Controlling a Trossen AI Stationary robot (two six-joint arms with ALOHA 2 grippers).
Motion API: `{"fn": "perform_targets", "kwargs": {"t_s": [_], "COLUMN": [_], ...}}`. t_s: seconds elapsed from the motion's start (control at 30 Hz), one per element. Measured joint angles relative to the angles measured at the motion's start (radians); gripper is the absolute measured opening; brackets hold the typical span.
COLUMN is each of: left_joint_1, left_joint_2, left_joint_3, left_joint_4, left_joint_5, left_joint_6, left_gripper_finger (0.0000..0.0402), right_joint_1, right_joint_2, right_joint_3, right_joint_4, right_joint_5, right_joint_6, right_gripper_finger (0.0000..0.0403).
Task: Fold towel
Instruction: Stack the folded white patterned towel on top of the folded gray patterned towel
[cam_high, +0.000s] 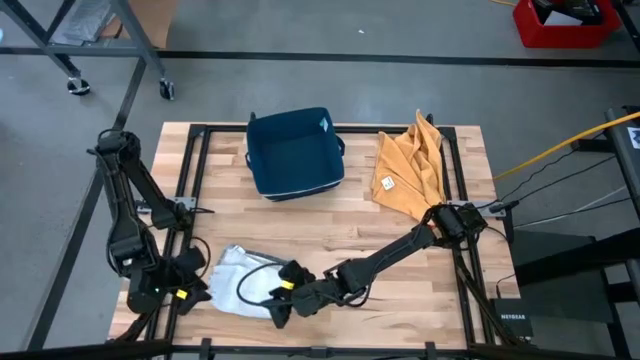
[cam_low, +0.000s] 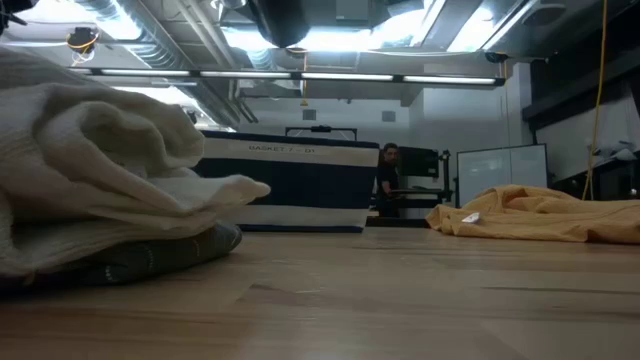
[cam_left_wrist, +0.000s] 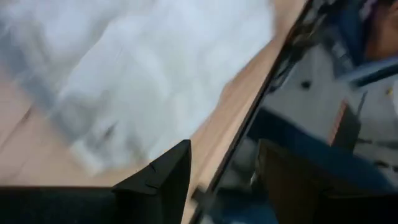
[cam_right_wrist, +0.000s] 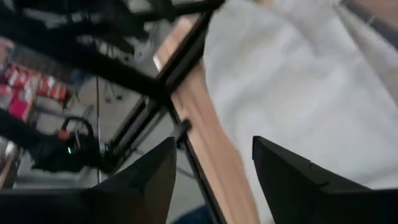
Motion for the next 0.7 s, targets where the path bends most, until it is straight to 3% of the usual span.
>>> {"fn": "perform_targets", "kwargs": {"t_s": [0.17,0.3,0.6,0.7], "left_joint_1": [0.063,0.118,0.188,0.201], "left_joint_2": [0.071,0.138,0.306,0.356], "left_joint_3": [0.000,0.000,0.000,0.000], "left_joint_4": [0.084,0.088,0.090,0.093], "left_joint_5": [-0.128,-0.134,-0.132,-0.132], "left_joint_6": [0.134,0.203,0.203,0.194], "left_gripper_finger": [0.0163,0.0139,0.0063,0.0029], "right_joint_1": [-0.007,-0.011,-0.013,-0.013], "right_joint_2": [0.036,0.071,0.112,0.112], "right_joint_3": [0.000,-0.001,-0.001,-0.001], "right_joint_4": [0.062,0.134,0.206,0.192], "right_joint_5": [0.040,0.041,0.077,0.084], "right_joint_6": [0.024,0.030,0.032,0.028], "right_gripper_finger": [0.0185,0.0139,0.0017,0.0008]}}
